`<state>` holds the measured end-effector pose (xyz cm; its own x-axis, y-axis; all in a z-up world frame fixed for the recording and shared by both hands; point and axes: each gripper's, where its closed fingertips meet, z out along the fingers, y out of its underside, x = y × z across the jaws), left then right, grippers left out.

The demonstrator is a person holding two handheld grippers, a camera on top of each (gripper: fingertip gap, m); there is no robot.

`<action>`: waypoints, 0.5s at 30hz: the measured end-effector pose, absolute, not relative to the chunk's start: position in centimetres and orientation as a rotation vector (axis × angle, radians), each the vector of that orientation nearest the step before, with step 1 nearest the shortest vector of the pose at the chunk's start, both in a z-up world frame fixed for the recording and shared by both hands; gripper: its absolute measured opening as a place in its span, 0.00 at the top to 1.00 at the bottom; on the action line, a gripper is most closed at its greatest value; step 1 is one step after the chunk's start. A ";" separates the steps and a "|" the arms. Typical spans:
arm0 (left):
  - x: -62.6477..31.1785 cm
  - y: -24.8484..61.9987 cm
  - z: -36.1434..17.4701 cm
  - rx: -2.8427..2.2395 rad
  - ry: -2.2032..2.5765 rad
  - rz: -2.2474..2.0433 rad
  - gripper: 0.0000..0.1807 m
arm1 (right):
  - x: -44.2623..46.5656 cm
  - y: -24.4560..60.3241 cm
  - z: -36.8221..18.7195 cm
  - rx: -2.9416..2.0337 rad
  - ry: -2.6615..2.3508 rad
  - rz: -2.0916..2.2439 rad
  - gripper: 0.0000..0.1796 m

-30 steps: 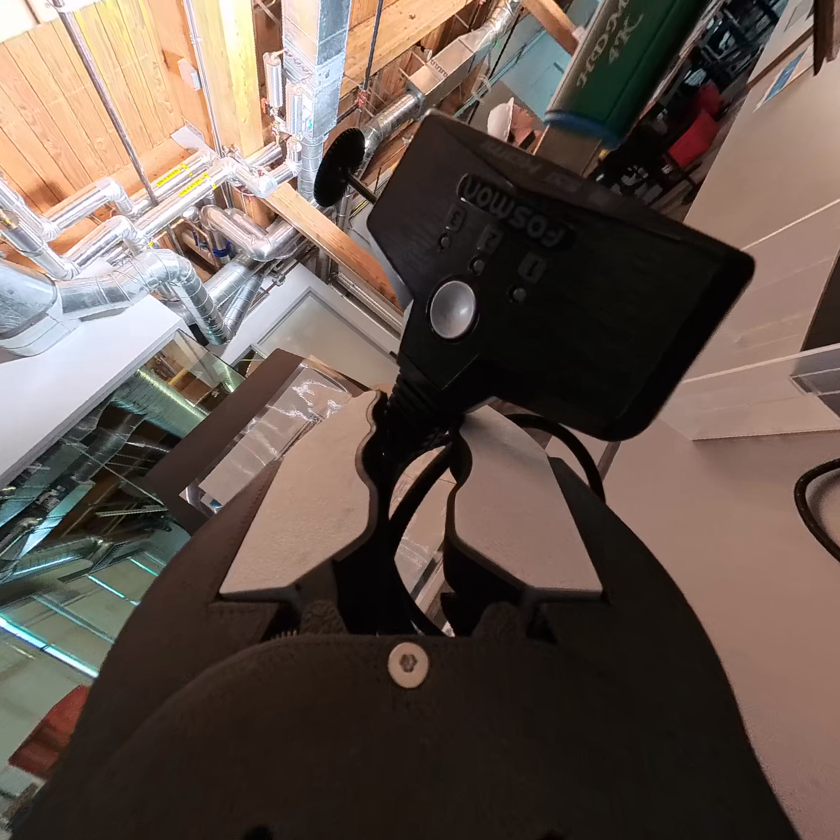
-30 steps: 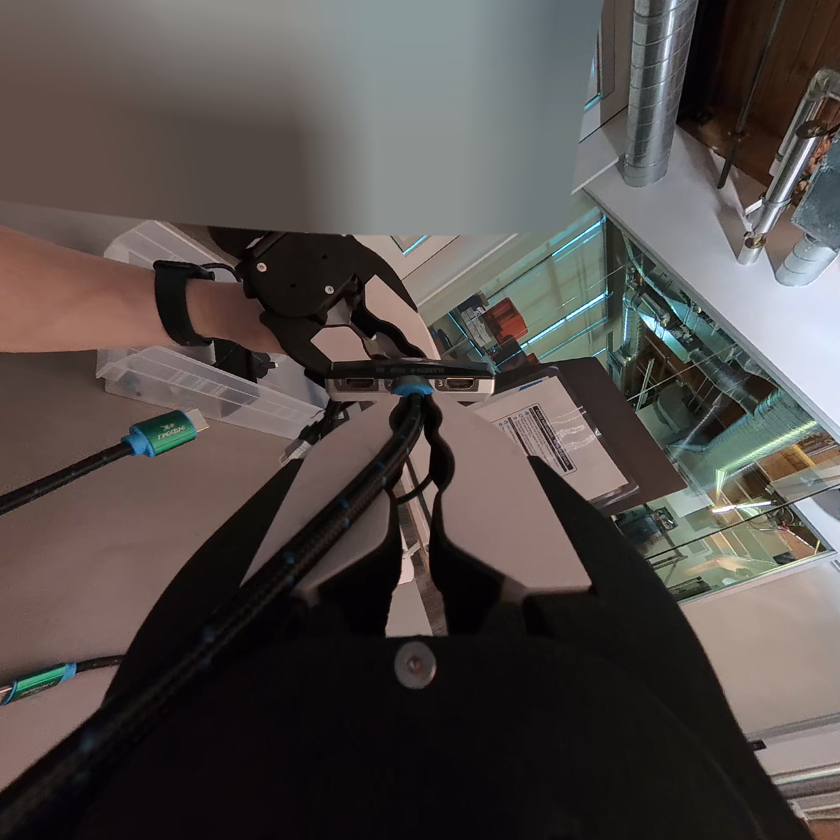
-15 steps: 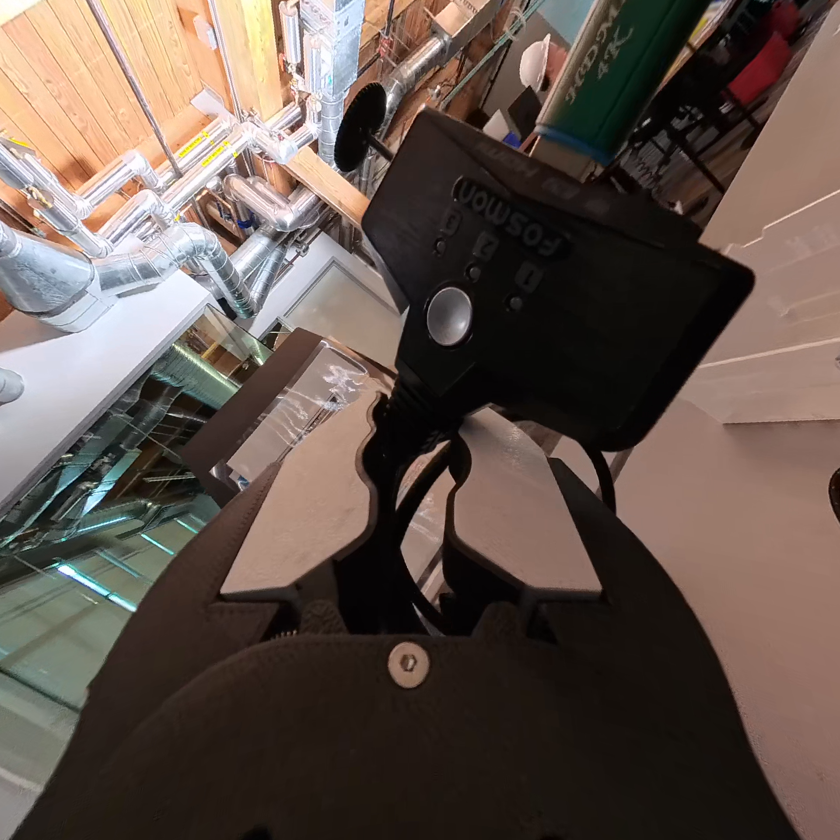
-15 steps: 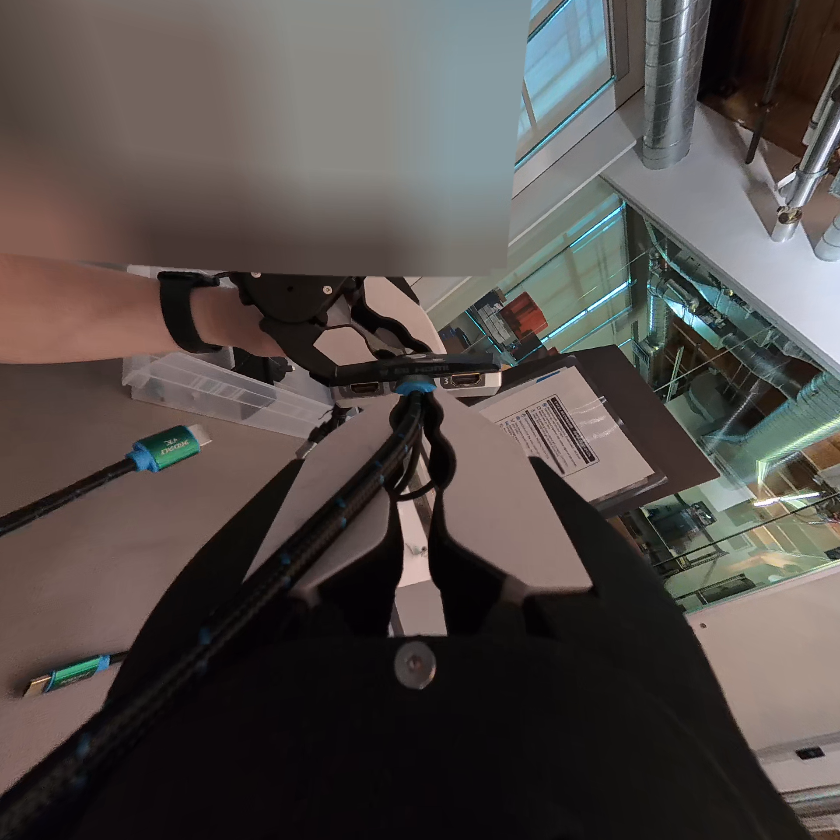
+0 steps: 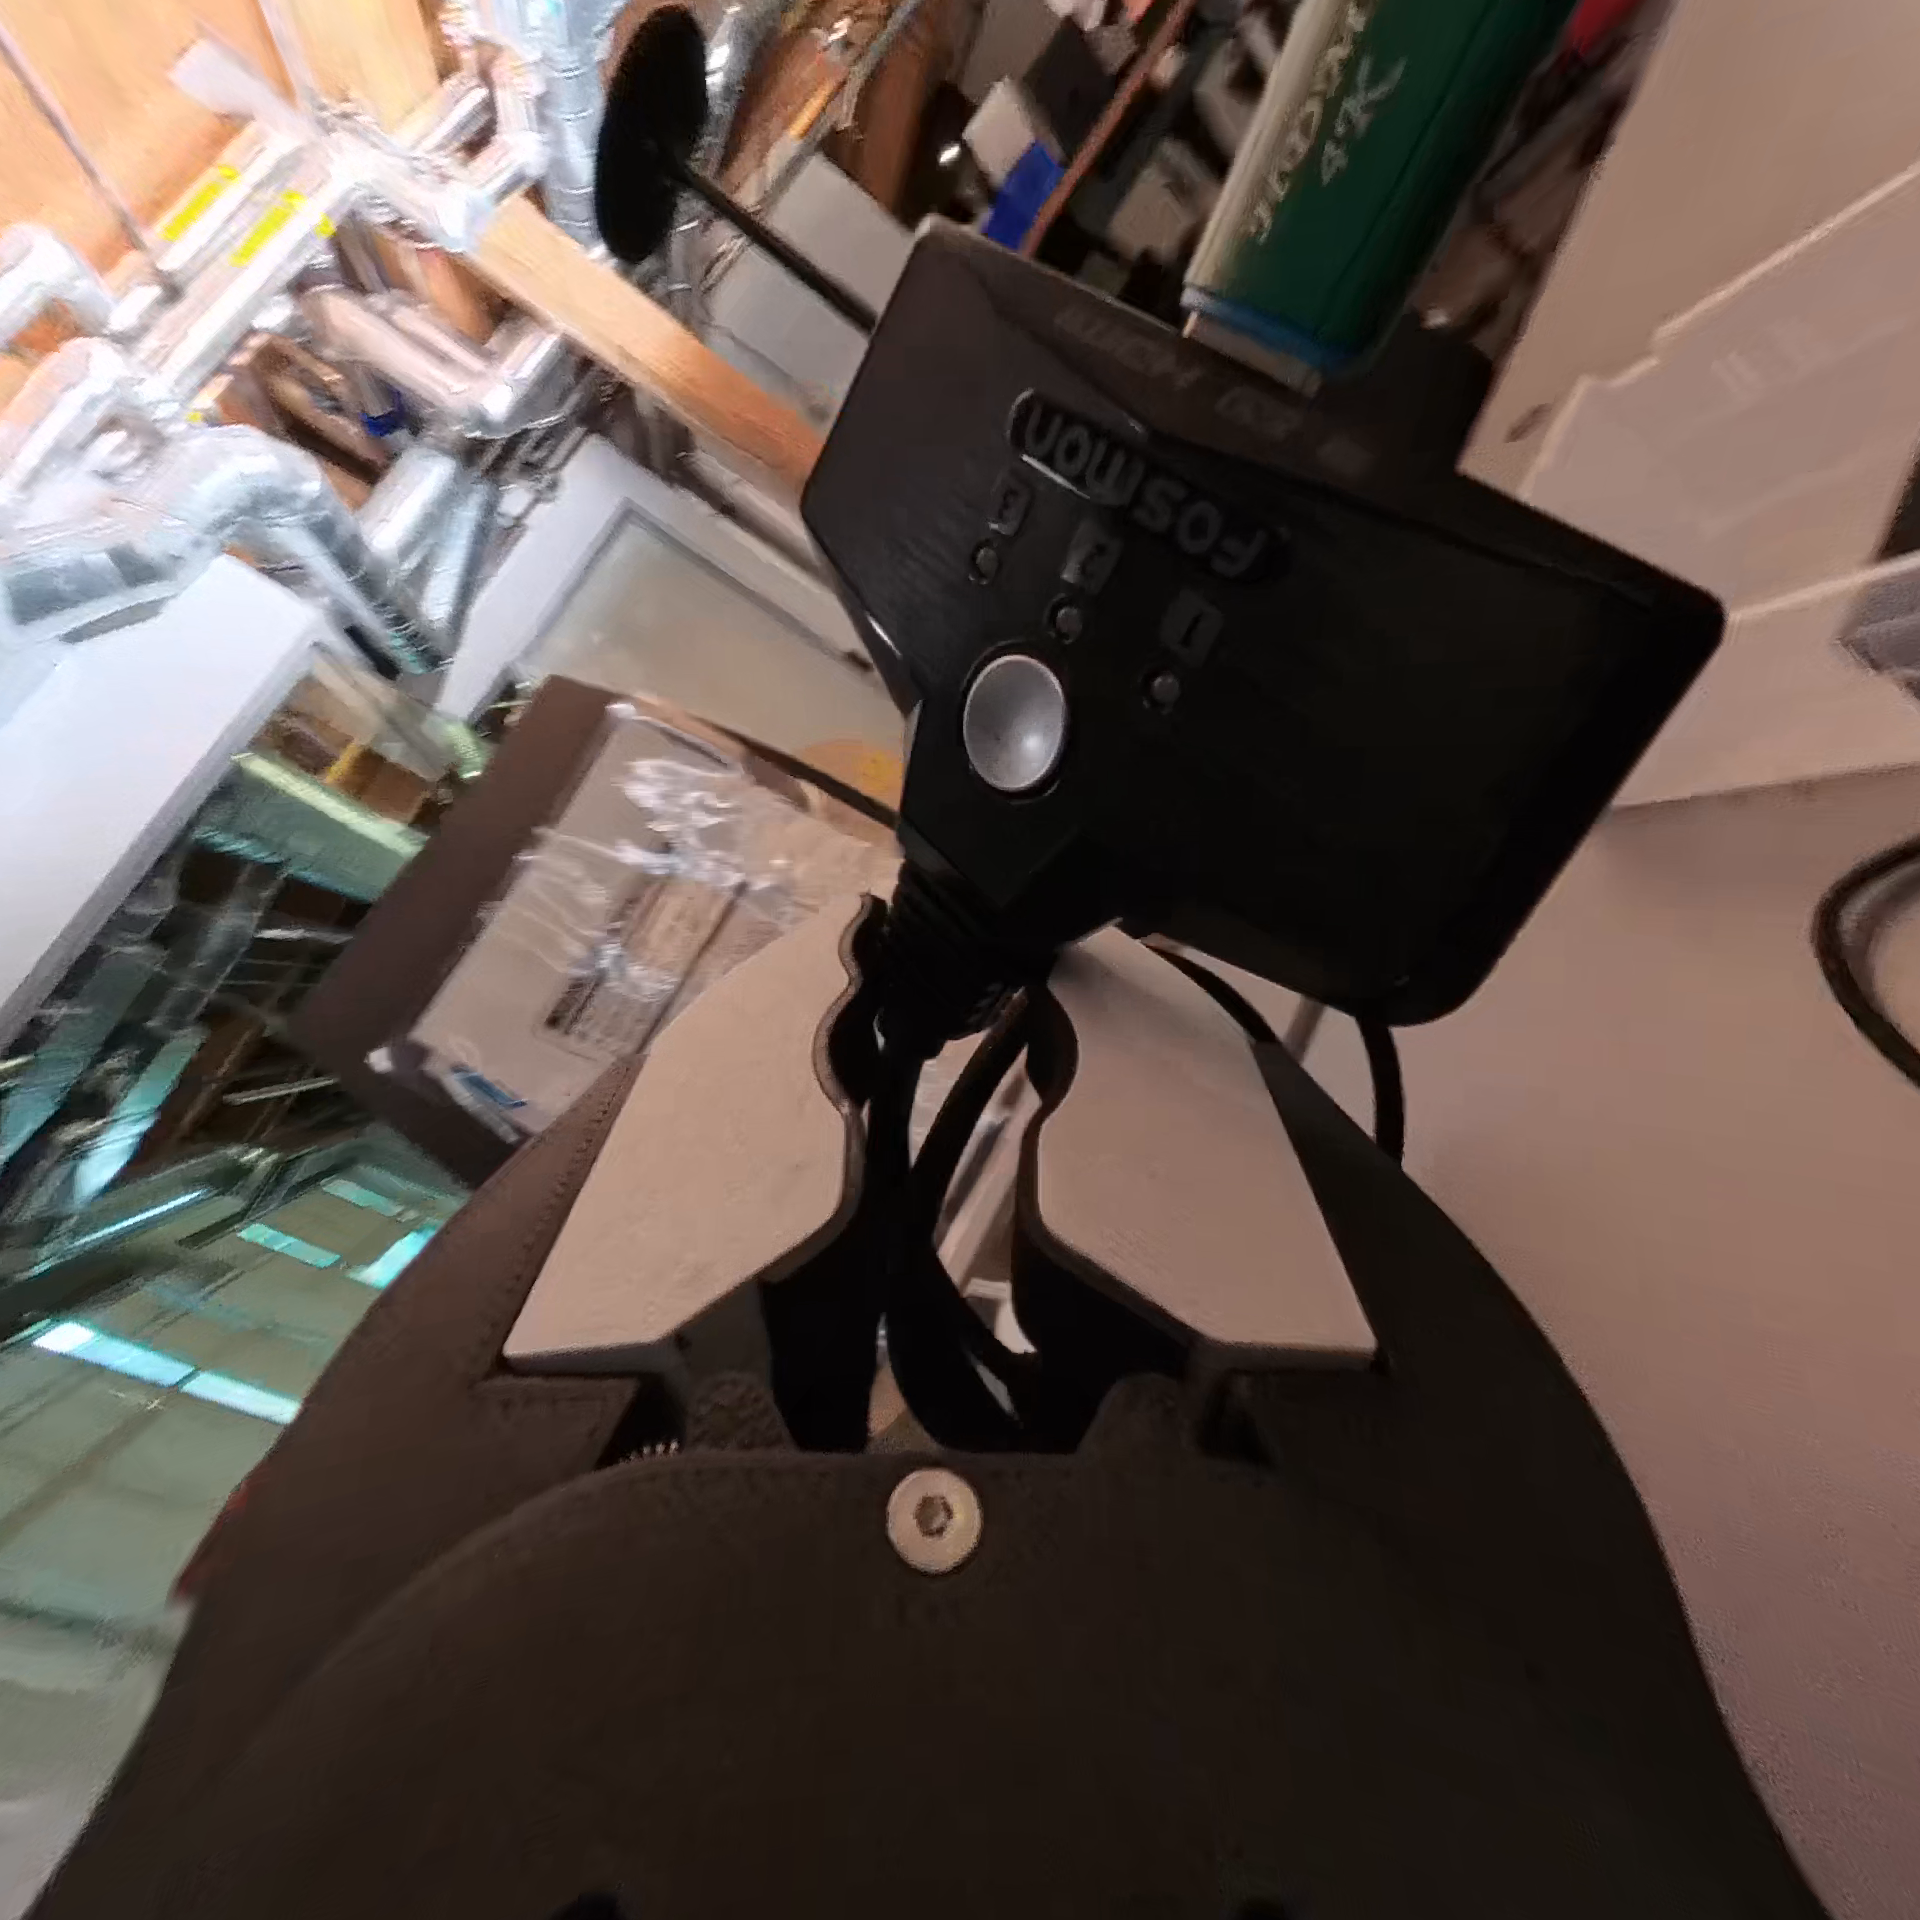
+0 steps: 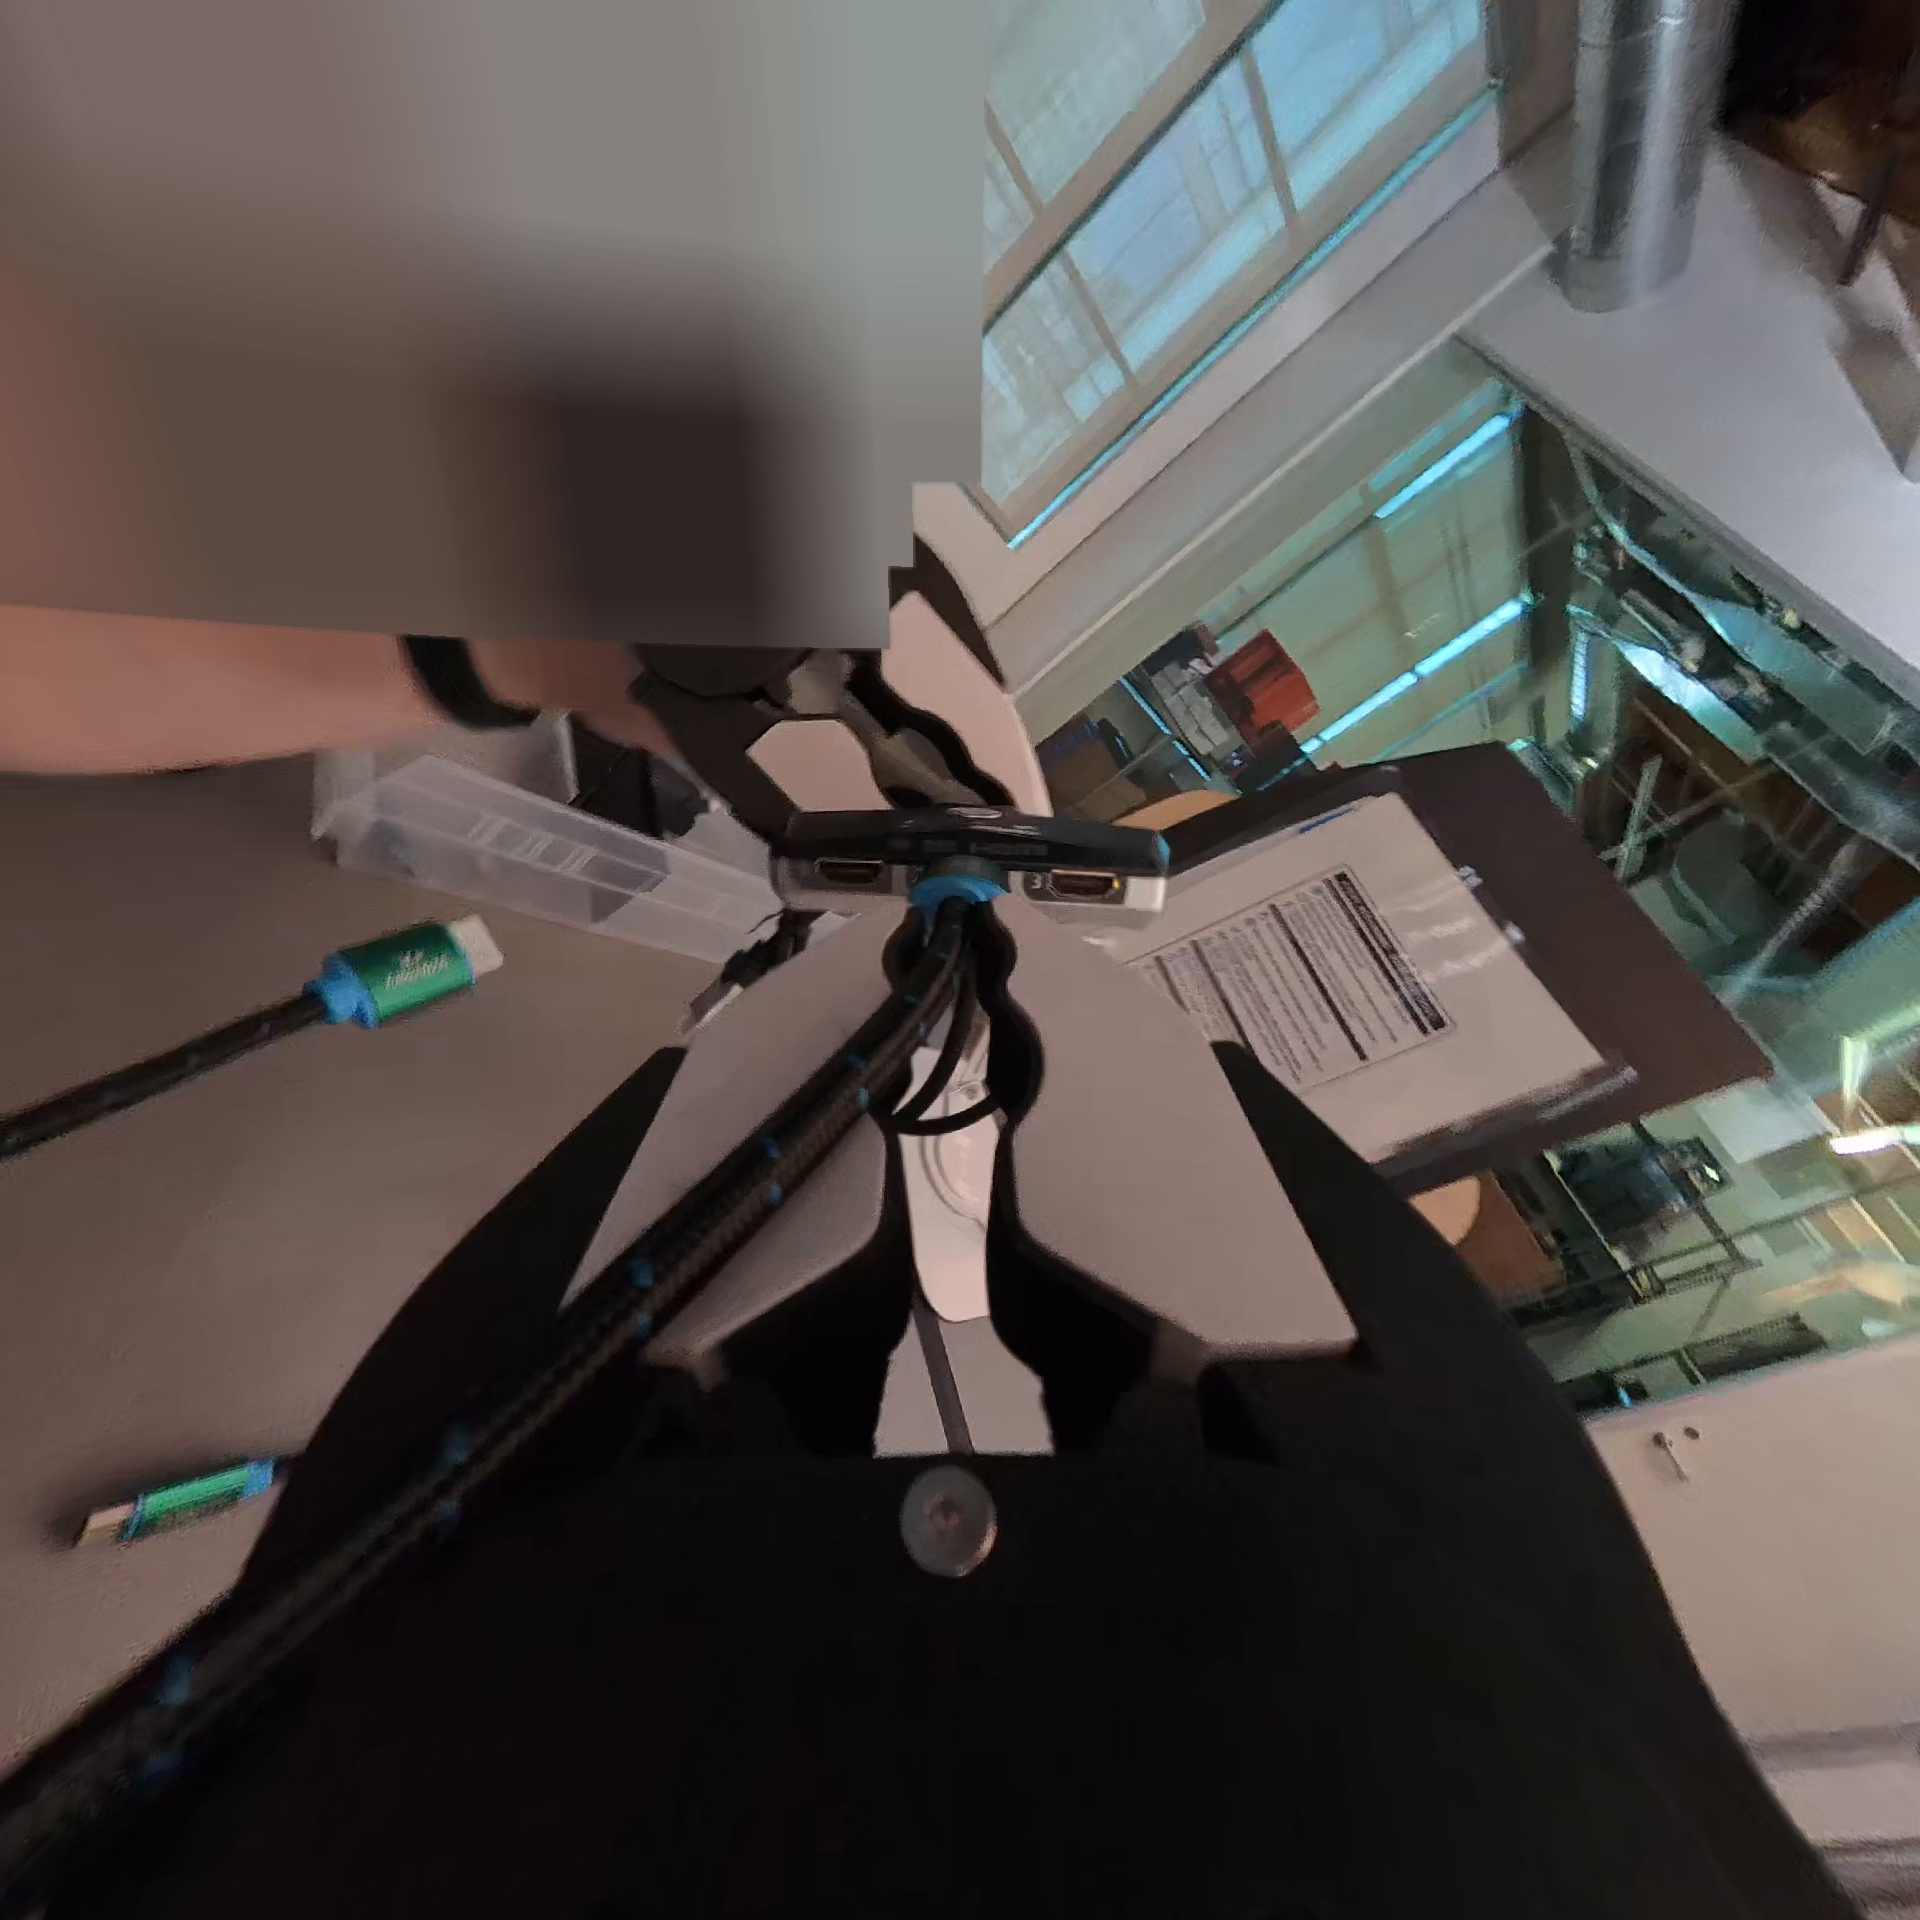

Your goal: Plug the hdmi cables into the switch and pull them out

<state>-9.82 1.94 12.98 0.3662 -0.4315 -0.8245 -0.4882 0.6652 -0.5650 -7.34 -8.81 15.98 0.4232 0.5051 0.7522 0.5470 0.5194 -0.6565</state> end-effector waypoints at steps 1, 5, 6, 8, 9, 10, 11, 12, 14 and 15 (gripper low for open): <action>-9.9 2.1 12.2 -0.914 1.296 0.005 0.87 | -7.5 -8.7 15.0 -1.097 -1.258 -0.036 0.92; -10.6 2.4 9.2 -0.946 1.469 0.013 0.86 | -5.7 -9.5 11.1 -1.271 -1.420 0.155 0.84; -10.7 2.5 8.7 -0.947 1.486 0.035 0.86 | -4.6 -9.4 10.2 -1.346 -1.423 0.217 0.84; -10.3 1.8 7.2 -0.931 1.571 0.020 0.86 | -2.2 -8.2 9.3 -1.457 -1.353 0.271 0.84; -10.0 1.5 6.3 -0.929 1.620 0.009 0.86 | -1.4 -7.5 8.6 -1.514 -1.319 0.330 0.84; -9.6 1.1 5.2 -0.937 1.681 0.001 0.86 | -0.9 -7.1 7.2 -1.605 -1.310 0.409 0.84; -9.3 0.9 4.2 -0.944 1.726 0.006 0.86 | -0.5 -6.4 5.4 -1.719 -1.301 0.448 0.84; -8.9 0.8 3.3 -0.948 1.766 0.006 0.86 | -0.1 -5.2 3.5 -1.837 -1.287 0.433 0.83; -8.3 0.2 1.3 -0.955 1.861 -0.021 0.86 | 0.7 -3.5 -0.7 -2.136 -1.215 0.388 0.82; -8.1 -0.1 0.4 -0.966 1.902 -0.031 0.86 | 1.1 -3.2 -2.7 -2.321 -1.162 0.387 0.82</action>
